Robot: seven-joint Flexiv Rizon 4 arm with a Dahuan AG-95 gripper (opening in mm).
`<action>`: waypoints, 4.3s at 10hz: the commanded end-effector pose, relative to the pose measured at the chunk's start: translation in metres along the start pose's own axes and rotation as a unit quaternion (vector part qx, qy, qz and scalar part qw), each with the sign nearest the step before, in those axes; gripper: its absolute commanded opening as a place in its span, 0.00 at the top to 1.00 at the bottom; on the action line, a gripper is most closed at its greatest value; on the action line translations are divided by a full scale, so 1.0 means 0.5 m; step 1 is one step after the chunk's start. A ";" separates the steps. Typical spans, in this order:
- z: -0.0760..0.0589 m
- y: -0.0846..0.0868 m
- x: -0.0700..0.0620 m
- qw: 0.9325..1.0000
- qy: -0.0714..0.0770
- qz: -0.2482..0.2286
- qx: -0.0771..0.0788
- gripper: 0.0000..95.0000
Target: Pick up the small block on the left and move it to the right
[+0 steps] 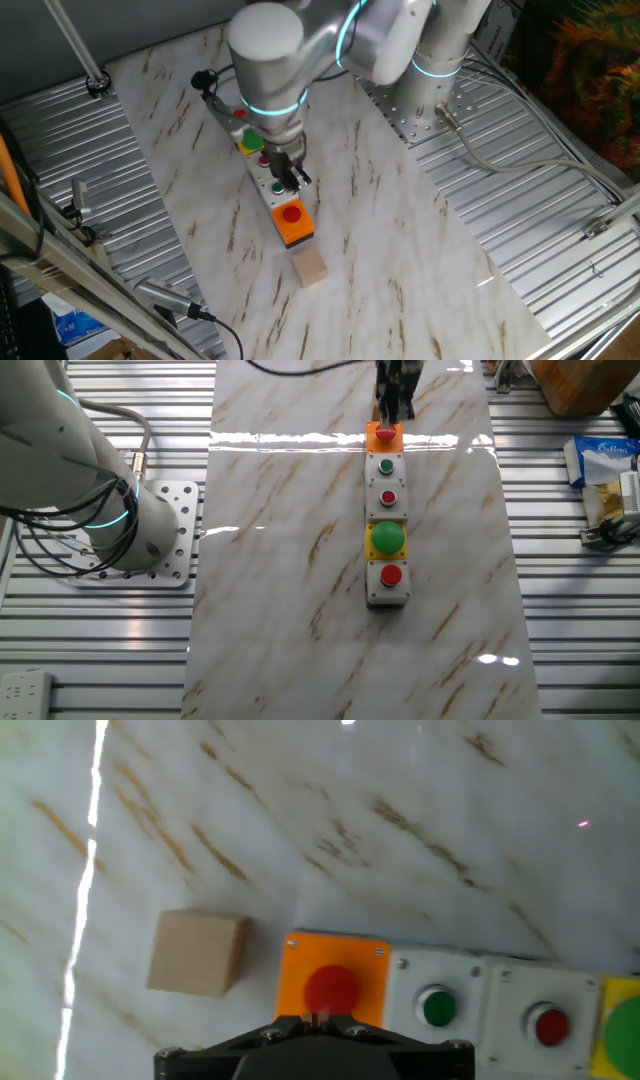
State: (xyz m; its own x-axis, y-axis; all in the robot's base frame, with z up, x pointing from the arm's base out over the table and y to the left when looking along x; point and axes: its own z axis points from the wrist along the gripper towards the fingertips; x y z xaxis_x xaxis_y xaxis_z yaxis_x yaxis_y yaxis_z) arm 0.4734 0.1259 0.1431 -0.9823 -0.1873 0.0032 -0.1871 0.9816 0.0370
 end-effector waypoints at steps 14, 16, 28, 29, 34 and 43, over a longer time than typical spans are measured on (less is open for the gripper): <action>0.000 -0.026 -0.002 1.000 -0.001 0.012 0.018 1.00; 0.000 -0.026 -0.002 1.000 -0.001 0.007 0.016 1.00; -0.025 -0.095 0.033 0.996 0.013 0.090 0.020 1.00; -0.037 -0.144 0.049 0.997 0.013 0.072 0.018 1.00; -0.034 -0.208 0.060 0.998 0.011 0.054 0.008 1.00; -0.035 -0.209 0.058 0.999 0.016 0.042 0.003 0.80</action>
